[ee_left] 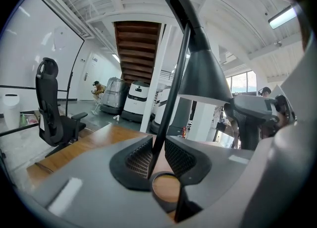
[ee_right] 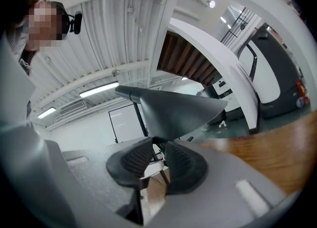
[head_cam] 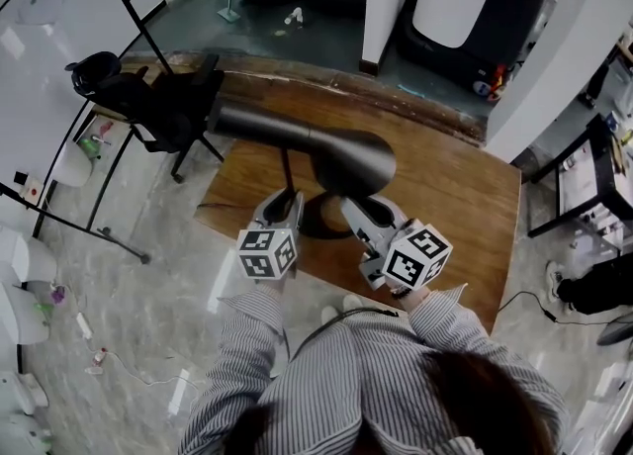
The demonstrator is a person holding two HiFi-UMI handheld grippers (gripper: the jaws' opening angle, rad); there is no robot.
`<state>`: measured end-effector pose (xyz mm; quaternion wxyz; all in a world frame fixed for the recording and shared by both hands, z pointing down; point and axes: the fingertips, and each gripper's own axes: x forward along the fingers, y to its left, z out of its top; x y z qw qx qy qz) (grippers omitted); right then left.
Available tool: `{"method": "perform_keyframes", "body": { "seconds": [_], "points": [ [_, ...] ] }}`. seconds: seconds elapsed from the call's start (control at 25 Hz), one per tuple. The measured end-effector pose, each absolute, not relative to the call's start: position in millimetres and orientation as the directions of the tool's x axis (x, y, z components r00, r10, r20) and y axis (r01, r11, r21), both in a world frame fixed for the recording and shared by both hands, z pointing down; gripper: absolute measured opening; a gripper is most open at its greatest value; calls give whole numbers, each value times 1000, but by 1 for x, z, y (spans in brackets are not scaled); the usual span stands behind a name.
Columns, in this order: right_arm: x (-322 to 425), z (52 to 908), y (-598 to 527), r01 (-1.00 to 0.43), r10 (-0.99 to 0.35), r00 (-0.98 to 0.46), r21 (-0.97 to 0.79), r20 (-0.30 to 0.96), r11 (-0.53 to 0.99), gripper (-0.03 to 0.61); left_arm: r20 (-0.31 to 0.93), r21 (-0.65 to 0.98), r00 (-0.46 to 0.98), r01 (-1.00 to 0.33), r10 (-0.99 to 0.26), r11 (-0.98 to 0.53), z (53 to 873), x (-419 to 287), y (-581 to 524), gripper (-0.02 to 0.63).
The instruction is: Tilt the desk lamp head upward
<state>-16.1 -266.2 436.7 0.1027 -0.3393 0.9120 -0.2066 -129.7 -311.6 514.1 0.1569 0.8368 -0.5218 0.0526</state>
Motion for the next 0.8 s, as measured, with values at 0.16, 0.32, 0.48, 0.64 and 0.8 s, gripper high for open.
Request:
{"method": "perform_keyframes", "body": {
  "seconds": [0.16, 0.32, 0.48, 0.64, 0.8],
  "points": [
    [2, 423, -268, -633, -690, -723, -376, -25, 677, 74, 256, 205, 448, -891, -857, -405, 514, -129, -311, 78],
    [23, 406, -270, -691, -724, -690, -278, -20, 667, 71, 263, 202, 446, -893, -856, -403, 513, -126, -311, 78],
    [34, 389, -272, -729, -747, -665, -190, -31, 657, 71, 268, 197, 443, -894, -856, -401, 514, -127, -310, 78],
    [47, 368, -272, -765, -774, -630, -121, -70, 633, 71, 273, 180, 439, -898, -856, -403, 515, -125, -310, 75],
    [56, 339, -273, -786, -787, -604, -64, -127, 614, 64, 274, 162, 431, -902, -860, -401, 514, -126, -310, 71]
  ]
}}
